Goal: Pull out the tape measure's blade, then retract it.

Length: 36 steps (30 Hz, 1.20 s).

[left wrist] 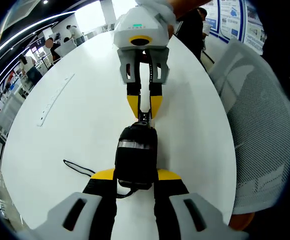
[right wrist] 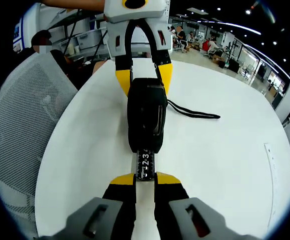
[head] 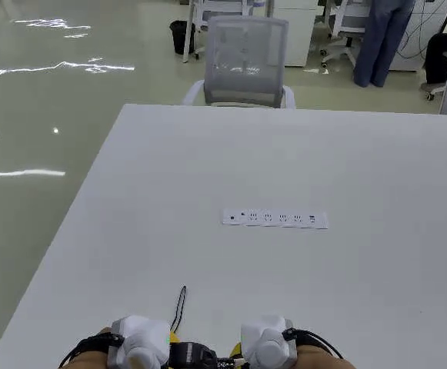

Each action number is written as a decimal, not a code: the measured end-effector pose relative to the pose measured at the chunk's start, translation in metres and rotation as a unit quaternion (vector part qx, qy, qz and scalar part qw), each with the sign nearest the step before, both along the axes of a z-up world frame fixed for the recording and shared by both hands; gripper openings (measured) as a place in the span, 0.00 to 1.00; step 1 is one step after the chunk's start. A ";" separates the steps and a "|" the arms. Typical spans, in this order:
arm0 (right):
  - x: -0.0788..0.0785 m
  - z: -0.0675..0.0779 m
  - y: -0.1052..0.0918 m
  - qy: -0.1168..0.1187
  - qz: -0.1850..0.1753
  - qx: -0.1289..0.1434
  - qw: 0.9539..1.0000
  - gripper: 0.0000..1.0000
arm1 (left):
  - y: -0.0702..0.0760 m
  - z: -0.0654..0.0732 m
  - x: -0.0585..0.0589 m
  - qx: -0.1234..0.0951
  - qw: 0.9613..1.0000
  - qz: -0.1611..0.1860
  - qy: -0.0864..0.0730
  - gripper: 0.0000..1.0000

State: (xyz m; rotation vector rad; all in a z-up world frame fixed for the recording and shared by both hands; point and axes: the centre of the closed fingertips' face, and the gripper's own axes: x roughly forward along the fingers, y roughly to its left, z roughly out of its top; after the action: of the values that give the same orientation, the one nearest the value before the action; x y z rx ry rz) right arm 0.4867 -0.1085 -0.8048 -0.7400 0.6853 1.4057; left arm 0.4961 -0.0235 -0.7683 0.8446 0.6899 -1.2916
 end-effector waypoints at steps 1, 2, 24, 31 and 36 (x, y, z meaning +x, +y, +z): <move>0.000 0.000 -0.001 0.000 0.000 0.000 1.000 0.11 | 0.000 0.000 0.000 0.000 1.000 0.000 0.000 0.23; 0.000 0.000 -0.002 0.001 -0.001 0.000 1.000 0.11 | 0.000 0.000 0.000 0.000 1.000 -0.001 0.000 0.23; -0.003 0.003 -0.020 0.005 -0.007 -0.005 1.000 0.11 | 0.001 0.001 -0.001 0.000 1.000 -0.002 0.000 0.23; -0.003 0.005 -0.026 0.007 -0.008 -0.006 1.000 0.11 | 0.001 0.001 0.000 0.000 1.000 -0.003 0.000 0.23; -0.004 0.004 -0.030 0.007 -0.008 -0.006 1.000 0.11 | 0.000 0.002 -0.001 0.000 1.000 -0.004 -0.001 0.23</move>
State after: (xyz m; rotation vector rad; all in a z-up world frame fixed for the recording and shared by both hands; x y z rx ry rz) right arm 0.4831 -0.1384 -0.8007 -0.7335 0.7107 1.3939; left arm 0.4949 -0.0231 -0.7666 0.8500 0.6861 -1.2965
